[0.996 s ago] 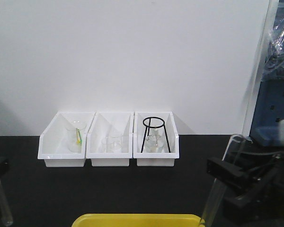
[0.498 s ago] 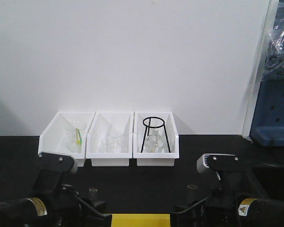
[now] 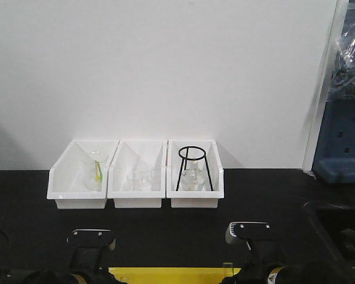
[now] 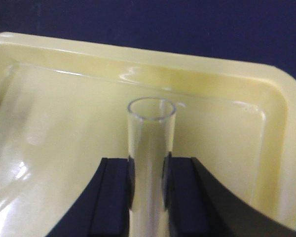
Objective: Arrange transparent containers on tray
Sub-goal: 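Open both grippers to release the tubes onto the tray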
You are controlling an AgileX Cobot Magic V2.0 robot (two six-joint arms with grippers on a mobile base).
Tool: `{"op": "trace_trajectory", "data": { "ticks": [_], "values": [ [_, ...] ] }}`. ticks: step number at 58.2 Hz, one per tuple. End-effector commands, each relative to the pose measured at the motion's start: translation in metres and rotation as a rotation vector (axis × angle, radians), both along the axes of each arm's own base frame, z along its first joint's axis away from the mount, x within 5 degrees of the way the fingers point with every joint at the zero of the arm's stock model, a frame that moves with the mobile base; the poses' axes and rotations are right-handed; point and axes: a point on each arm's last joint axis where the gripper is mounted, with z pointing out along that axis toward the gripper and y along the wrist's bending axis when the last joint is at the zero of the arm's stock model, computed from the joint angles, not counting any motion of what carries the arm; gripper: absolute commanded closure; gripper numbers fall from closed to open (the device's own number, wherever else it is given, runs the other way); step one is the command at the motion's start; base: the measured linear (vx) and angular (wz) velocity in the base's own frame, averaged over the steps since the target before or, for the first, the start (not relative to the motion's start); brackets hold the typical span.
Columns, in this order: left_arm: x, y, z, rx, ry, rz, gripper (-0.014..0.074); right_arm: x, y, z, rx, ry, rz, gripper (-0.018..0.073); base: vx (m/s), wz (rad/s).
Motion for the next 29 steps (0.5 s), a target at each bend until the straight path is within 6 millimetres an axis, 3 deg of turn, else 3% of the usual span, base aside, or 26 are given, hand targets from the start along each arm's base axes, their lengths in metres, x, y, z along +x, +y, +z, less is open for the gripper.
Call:
{"op": "trace_trajectory", "data": {
  "ticks": [1, 15, 29],
  "values": [
    [0.01, -0.005, 0.016, -0.051, -0.099, 0.027, 0.0322, 0.009, 0.001, 0.011, 0.027, -0.065, -0.021, 0.0305, 0.0, 0.0],
    [0.014, -0.007, -0.002, -0.025, -0.064, 0.031, 0.016, 0.013, 0.003, -0.007, 0.024, -0.004, -0.043, 0.0169, 0.0, 0.0],
    [0.019, -0.007, 0.002, -0.042, -0.12, 0.051, 0.0102, 0.011, 0.003, -0.005, 0.026, 0.0, -0.041, 0.0097, 0.0, 0.0]
  ]
}}
